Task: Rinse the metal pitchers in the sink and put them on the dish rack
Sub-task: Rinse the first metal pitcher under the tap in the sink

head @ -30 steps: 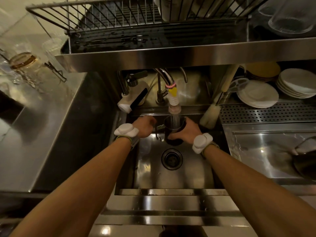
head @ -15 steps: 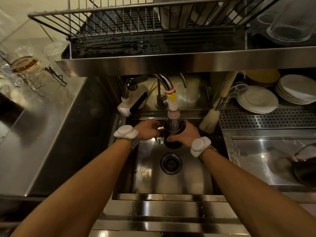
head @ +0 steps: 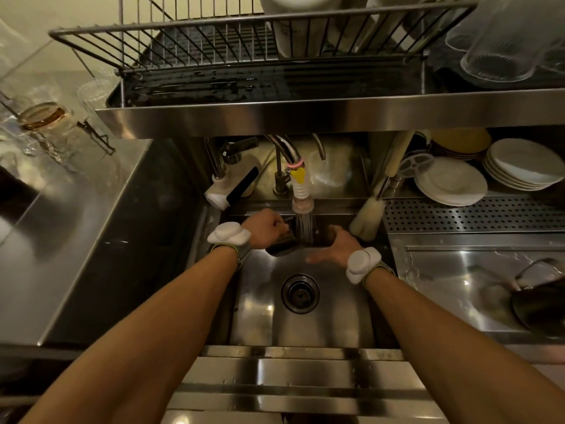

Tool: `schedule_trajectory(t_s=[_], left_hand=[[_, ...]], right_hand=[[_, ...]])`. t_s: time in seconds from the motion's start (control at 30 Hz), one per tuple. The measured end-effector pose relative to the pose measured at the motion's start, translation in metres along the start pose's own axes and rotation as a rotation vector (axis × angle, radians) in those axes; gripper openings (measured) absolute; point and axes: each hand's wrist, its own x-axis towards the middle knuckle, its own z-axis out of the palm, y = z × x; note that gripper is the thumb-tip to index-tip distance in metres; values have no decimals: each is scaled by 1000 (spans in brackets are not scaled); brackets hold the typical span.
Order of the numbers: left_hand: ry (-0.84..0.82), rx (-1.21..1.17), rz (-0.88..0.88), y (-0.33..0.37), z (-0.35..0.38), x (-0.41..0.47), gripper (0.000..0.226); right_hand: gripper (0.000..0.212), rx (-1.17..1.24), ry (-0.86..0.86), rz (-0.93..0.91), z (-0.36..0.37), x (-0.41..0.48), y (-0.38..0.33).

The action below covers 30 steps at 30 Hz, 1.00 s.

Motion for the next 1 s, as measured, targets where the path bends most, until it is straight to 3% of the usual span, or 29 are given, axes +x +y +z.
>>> schedule_trajectory(t_s=[0.17,0.3,0.57,1.0], left_hand=[[111,413,74,4,-6,-5,32],[153,606,173,5,-3,-5,31],[189,823,292,11,-2,-4,32],[178,1129,322,28,-14,-16,20]], right_hand=[[92,-20,-7,35,-1,3,10],[89,-34,9,30,-3,5,9],[86,-43,48,18,-7,3,8],[78,-175,61,2,-13,7,-2]])
